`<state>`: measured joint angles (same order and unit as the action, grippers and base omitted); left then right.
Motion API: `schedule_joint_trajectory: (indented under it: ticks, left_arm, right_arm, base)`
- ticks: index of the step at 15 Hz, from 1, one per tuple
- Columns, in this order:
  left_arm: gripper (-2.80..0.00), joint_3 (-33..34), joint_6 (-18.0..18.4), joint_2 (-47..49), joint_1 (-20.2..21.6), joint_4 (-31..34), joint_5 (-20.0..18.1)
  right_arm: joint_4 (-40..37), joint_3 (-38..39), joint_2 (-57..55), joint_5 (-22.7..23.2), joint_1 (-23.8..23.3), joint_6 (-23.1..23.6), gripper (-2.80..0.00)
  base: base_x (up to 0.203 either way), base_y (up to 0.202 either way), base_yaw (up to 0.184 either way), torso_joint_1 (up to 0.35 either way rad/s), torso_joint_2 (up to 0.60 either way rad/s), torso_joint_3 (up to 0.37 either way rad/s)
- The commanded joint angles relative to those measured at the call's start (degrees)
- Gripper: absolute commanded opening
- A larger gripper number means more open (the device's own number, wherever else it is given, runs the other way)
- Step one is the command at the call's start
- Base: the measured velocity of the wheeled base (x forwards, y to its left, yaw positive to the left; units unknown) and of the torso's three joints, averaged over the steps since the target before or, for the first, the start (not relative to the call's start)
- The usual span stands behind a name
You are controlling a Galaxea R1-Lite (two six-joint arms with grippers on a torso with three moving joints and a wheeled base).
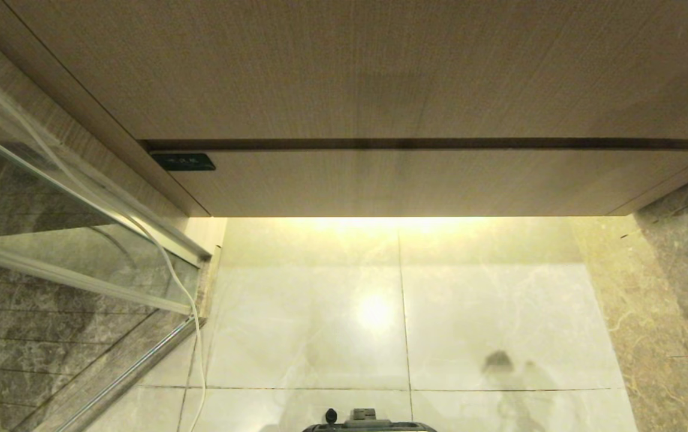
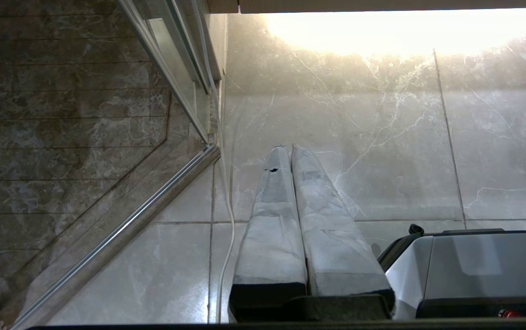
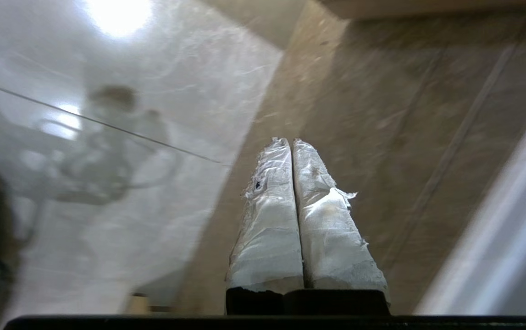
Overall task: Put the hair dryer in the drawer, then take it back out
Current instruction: Pull open the drawer
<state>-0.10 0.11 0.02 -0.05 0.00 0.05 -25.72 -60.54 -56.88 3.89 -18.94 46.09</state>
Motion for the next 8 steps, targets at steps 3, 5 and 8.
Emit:
schedule_joint_trajectory:
  ticks: [3, 5, 8]
  left_arm:
    - [-2.8, 0.01, -0.02, -0.02, -0.04, 0.0, 0.04]
    - [-2.8, 0.09, -0.02, -0.02, -0.03, 0.0, 0.04]
    - [-2.8, 0.01, -0.02, -0.02, -0.04, 0.0, 0.04]
  right_arm:
    - [-3.69, -13.4, -1.93, 0.46, 7.77, 19.8, -2.8]
    - [-4.2, -15.14, -2.55, 0.49, 10.5, 26.05, -2.8]
    - [-6.16, -15.36, -2.91, 0.65, 13.81, 27.37, -2.8]
  base:
    - [0.0, 0.0, 0.0, 0.0, 0.0, 0.0]
    - [0.0, 0.0, 0.0, 0.0, 0.0, 0.0]
    - [0.0, 0.0, 0.0, 0.0, 0.0, 0.0]
